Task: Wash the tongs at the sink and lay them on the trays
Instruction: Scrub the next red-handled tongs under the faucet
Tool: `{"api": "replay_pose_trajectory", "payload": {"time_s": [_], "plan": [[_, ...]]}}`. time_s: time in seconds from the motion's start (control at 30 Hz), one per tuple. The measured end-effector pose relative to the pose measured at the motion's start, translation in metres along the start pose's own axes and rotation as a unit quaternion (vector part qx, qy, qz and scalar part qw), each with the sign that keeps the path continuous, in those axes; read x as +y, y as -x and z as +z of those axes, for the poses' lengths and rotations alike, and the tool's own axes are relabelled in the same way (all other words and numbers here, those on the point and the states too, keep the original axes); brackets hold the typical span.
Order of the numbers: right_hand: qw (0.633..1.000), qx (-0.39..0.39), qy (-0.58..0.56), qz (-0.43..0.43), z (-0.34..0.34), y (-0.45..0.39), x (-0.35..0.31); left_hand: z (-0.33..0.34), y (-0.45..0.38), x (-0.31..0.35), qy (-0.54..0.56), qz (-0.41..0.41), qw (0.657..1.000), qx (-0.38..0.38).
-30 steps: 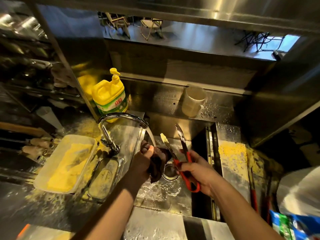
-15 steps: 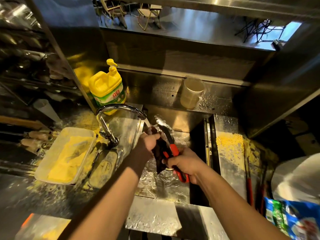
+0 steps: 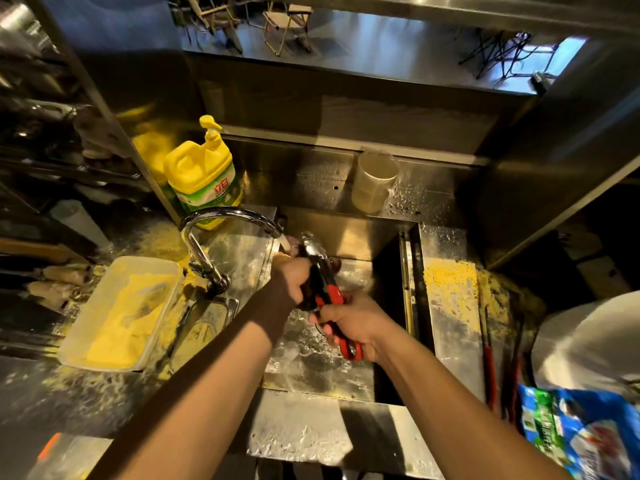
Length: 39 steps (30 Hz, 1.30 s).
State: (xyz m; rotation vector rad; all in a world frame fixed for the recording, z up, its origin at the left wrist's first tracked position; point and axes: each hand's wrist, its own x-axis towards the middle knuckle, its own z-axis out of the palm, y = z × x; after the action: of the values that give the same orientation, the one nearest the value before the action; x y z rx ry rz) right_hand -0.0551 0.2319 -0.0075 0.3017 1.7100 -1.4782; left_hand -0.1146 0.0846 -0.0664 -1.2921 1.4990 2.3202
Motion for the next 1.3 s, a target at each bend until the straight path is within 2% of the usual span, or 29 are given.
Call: {"api": "replay_pose_trajectory", "payload": {"time_s": [0.1, 0.2, 0.33, 0.47, 0.5, 0.57, 0.7, 0.8, 0.9, 0.93, 0.97, 1.0, 1.07, 1.1, 1.17, 1.3], "plan": [[0.999, -0.015, -0.028, 0.006, 0.001, 0.002, -0.001, -0.001, -0.003, 0.003, 0.024, -0.001, 0.999, 0.022], [0.999, -0.009, -0.036, 0.005, 0.0, 0.0, -0.007, 0.004, 0.007, -0.002, 0.003, -0.024, 1.0, -0.019], [1.0, -0.011, -0.025, -0.005, 0.0, 0.004, -0.007, 0.004, -0.001, 0.001, 0.035, -0.006, 0.999, -0.003], [0.999, 0.005, -0.041, -0.006, -0.002, 0.0, -0.016, 0.014, 0.016, -0.004, 0.003, -0.068, 0.993, -0.099], [1.0, 0.003, -0.029, -0.01, 0.0, 0.0, -0.017, 0.016, 0.016, -0.005, 0.011, -0.063, 0.995, -0.081], [1.0, -0.002, 0.003, -0.011, 0.0, 0.003, -0.015, 0.01, 0.004, -0.001, 0.026, -0.012, 1.0, 0.004], [0.999, -0.043, 0.025, 0.021, -0.027, 0.02, -0.003, -0.007, -0.01, 0.018, 0.029, 0.026, 0.998, 0.041], [1.0, -0.011, 0.012, -0.001, -0.051, 0.029, -0.003, -0.024, -0.022, 0.012, -0.021, 0.034, 0.992, 0.123], [0.998, 0.038, 0.03, -0.038, -0.06, 0.027, -0.01, -0.031, -0.012, -0.009, -0.06, 0.022, 0.995, 0.083], [0.992, 0.067, 0.089, -0.059, -0.06, 0.024, -0.012, -0.031, -0.009, -0.018, -0.077, 0.011, 0.995, 0.068], [0.97, 0.112, 0.199, -0.083, -0.06, 0.022, -0.012, -0.03, -0.003, -0.025, -0.095, 0.003, 0.994, 0.046], [0.922, 0.16, 0.339, -0.1, -0.061, 0.02, -0.012, -0.029, 0.001, -0.031, -0.088, 0.008, 0.996, 0.024], [0.784, 0.248, 0.561, -0.096, -0.059, 0.018, -0.009, -0.026, 0.013, -0.041, -0.074, 0.023, 0.997, -0.016], [0.742, 0.272, 0.607, -0.085, -0.057, 0.018, -0.007, -0.026, 0.018, -0.044, -0.097, 0.029, 0.994, -0.028], [0.717, 0.295, 0.628, -0.07, -0.053, 0.018, -0.004, -0.027, 0.028, -0.047, -0.139, 0.032, 0.988, -0.057], [0.737, 0.314, 0.593, -0.085, -0.05, 0.026, 0.001, -0.026, 0.044, -0.037, -0.169, 0.04, 0.979, -0.105]]}}
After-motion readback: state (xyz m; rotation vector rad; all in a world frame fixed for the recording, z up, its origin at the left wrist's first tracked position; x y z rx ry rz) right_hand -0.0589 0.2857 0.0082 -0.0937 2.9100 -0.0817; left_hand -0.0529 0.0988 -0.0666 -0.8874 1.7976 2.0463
